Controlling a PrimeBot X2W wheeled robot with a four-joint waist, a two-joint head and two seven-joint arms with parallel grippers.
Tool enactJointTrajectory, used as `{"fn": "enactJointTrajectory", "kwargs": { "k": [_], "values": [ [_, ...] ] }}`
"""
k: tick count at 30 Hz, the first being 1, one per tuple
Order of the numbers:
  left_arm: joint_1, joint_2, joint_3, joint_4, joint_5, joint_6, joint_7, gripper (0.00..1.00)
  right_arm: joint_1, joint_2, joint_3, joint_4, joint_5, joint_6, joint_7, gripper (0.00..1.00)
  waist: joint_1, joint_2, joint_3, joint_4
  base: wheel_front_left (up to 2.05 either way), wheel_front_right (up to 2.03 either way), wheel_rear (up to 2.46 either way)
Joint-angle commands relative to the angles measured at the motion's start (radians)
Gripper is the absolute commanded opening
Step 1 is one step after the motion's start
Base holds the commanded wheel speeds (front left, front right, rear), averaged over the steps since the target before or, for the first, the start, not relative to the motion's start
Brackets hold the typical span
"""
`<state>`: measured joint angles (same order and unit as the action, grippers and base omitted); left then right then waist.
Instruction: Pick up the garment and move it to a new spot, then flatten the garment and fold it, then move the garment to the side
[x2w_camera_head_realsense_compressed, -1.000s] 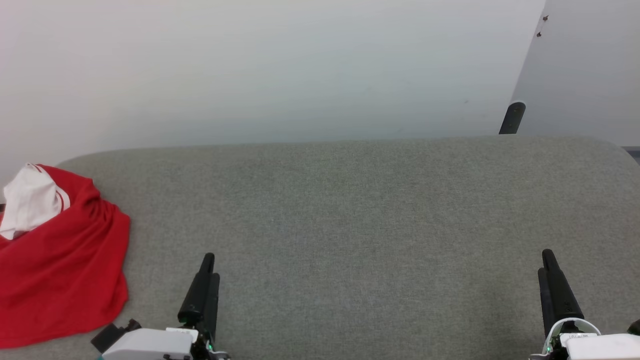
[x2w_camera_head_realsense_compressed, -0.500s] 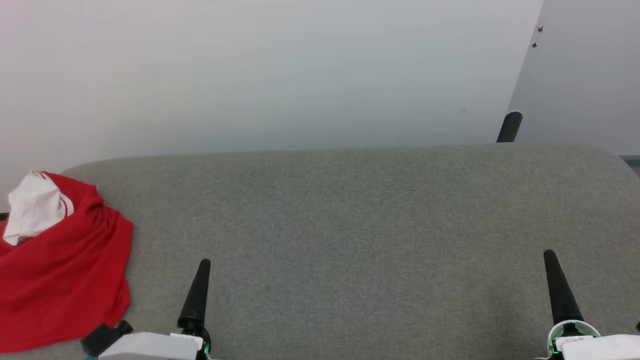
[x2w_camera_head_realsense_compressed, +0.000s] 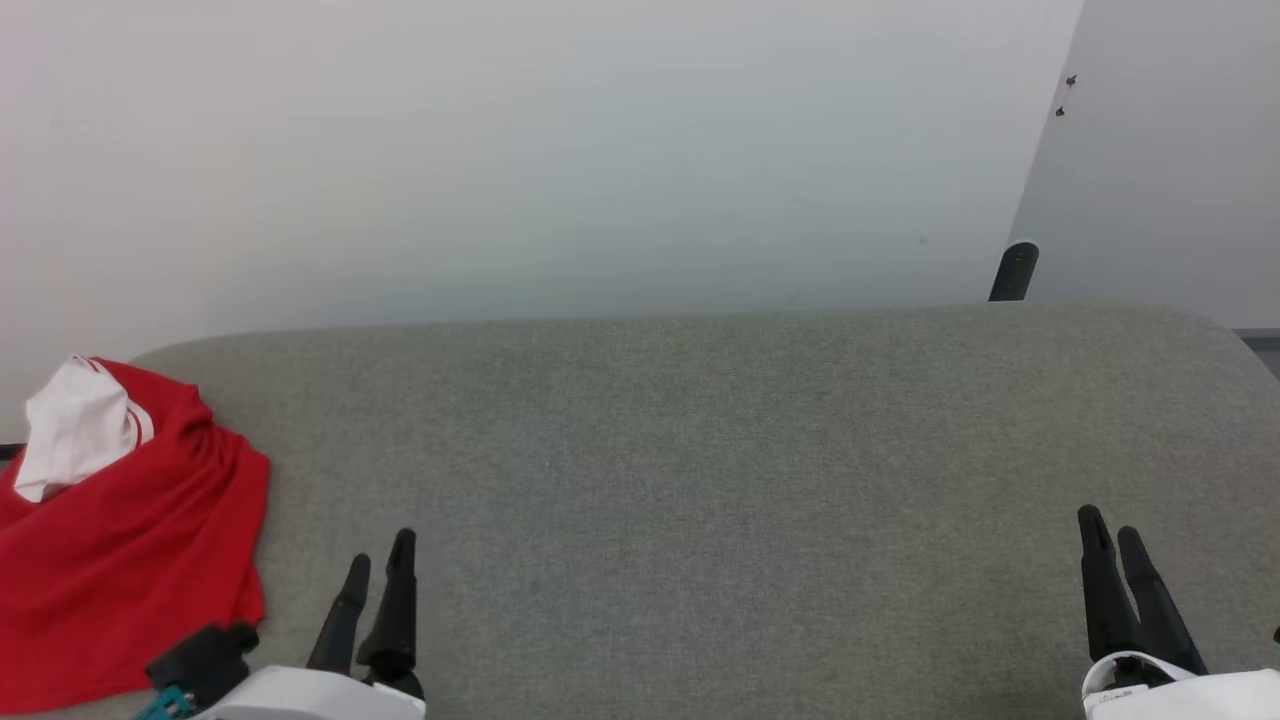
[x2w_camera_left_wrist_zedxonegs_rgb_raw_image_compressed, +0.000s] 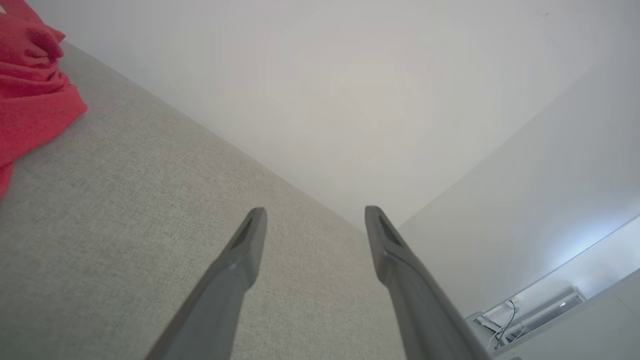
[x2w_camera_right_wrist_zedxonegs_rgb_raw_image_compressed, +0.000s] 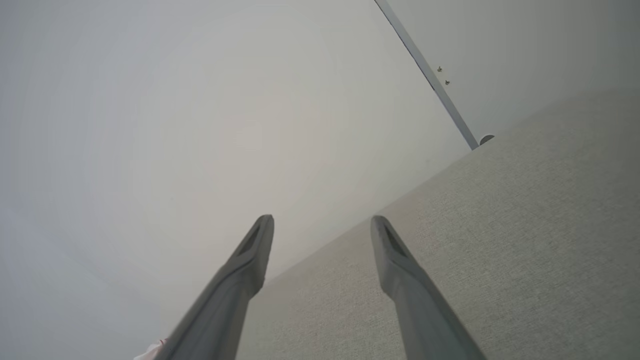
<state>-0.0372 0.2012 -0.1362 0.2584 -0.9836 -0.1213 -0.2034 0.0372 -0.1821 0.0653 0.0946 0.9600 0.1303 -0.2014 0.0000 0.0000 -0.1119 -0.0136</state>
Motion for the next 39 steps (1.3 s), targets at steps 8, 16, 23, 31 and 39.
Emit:
{"fn": "enactJointTrajectory", "kwargs": {
  "k": [8,16,23,31,39],
  "values": [
    [0.001,-0.022,0.052,-0.023,0.335,-0.002,-0.021,1.0,0.012,0.008,-0.042,0.01,-0.29,0.001,-0.024,1.0,0.0,0.0,-0.01,-0.002,0.0,0.0,0.0],
    [0.015,-0.044,0.087,-0.049,0.57,-0.005,-0.036,1.0,0.001,0.004,-0.053,0.049,-0.512,0.001,-0.035,1.0,0.0,0.0,-0.019,-0.006,0.0,0.0,0.0],
    [0.025,-0.055,0.11,-0.065,0.676,-0.011,-0.049,1.0,-0.007,0.002,-0.053,0.054,-0.632,0.001,-0.039,1.0,0.0,0.0,-0.027,-0.009,0.0,0.0,0.0],
    [0.038,-0.047,0.119,-0.085,0.733,-0.011,-0.062,1.0,-0.002,0.006,-0.059,0.043,-0.693,0.001,-0.052,1.0,0.0,0.0,-0.031,-0.013,0.0,0.0,0.0],
    [0.041,-0.048,0.13,-0.099,0.74,-0.011,-0.061,1.0,0.004,0.012,-0.071,0.038,-0.699,0.001,-0.05,1.0,0.0,0.0,-0.028,-0.011,0.0,0.0,0.0]
  ]
}}
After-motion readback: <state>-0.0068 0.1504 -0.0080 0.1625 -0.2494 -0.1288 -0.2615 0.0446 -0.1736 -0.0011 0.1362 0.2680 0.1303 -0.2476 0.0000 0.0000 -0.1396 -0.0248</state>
